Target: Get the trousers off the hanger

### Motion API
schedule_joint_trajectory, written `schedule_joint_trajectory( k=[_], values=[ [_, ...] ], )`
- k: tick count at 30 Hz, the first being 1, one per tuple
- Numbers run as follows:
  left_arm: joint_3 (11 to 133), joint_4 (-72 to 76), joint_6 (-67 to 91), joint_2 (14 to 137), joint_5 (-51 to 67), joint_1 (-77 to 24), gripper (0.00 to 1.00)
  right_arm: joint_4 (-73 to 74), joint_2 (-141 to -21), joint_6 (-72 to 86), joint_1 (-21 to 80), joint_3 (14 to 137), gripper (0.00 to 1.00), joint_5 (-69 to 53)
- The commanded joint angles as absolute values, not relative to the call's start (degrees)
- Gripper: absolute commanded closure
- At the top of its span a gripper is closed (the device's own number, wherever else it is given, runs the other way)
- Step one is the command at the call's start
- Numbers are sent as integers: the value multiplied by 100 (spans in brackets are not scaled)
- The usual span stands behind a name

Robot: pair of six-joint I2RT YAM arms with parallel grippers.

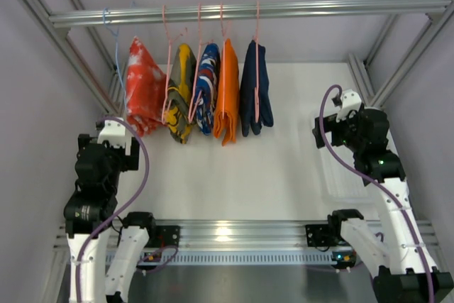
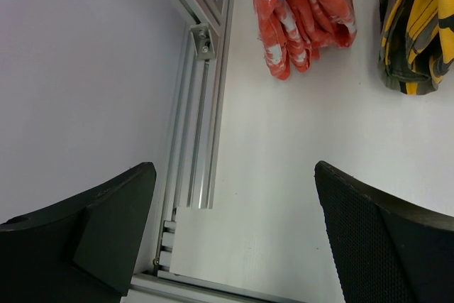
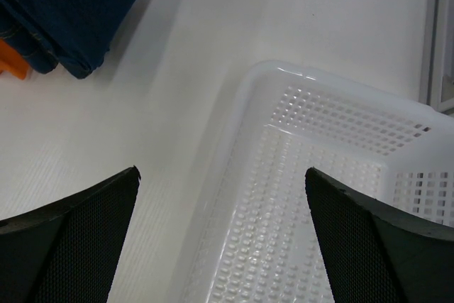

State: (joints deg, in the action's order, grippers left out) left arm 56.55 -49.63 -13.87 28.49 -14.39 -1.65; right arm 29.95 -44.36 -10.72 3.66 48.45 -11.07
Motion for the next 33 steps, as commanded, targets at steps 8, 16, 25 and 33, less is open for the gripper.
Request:
schedule_joint_trajectory(
  k=[8,16,25,33],
  values=[
    [7581,-4456,-1257,4234,-623,-141,1,3041,-4632,-870,466,5185,1,-1151],
    [10106,-4570,-836,5403,904,-141,1,3111,-4605,-773,466,5370,1,-1204],
    [10493,-4114,447,5966,3136,-141,4,3120,-4632,-800,466,5370,1,-1195],
    [10995,-4077,556,7180,3851,-885,8,3015,-4764,-625,404,5405,1,-1388]
  ],
)
